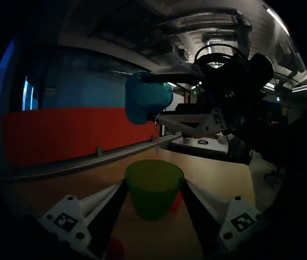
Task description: Pour water
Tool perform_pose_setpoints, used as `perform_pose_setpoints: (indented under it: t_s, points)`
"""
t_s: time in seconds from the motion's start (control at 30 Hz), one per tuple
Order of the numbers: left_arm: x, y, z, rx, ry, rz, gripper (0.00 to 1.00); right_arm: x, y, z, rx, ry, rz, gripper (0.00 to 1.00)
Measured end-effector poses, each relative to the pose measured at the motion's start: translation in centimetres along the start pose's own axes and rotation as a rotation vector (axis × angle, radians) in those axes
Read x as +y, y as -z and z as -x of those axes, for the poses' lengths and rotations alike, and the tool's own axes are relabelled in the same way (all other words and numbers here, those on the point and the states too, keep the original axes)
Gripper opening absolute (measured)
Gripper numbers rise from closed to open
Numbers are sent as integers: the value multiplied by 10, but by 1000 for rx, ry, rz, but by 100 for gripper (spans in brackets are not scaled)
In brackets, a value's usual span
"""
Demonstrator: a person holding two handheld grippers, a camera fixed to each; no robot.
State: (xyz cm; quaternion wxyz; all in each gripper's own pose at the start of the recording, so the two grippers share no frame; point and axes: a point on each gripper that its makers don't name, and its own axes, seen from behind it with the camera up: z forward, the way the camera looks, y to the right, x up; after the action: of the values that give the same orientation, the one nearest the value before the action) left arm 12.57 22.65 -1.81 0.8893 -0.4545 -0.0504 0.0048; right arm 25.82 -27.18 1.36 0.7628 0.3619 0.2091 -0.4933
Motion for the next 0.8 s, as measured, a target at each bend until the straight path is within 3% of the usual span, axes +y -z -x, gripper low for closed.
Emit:
perform_pose_setpoints:
  t_s: [0.8]
  points:
    - [5,-2,1,-10,-6,11,86,9,0,-2,-5,75,23,90]
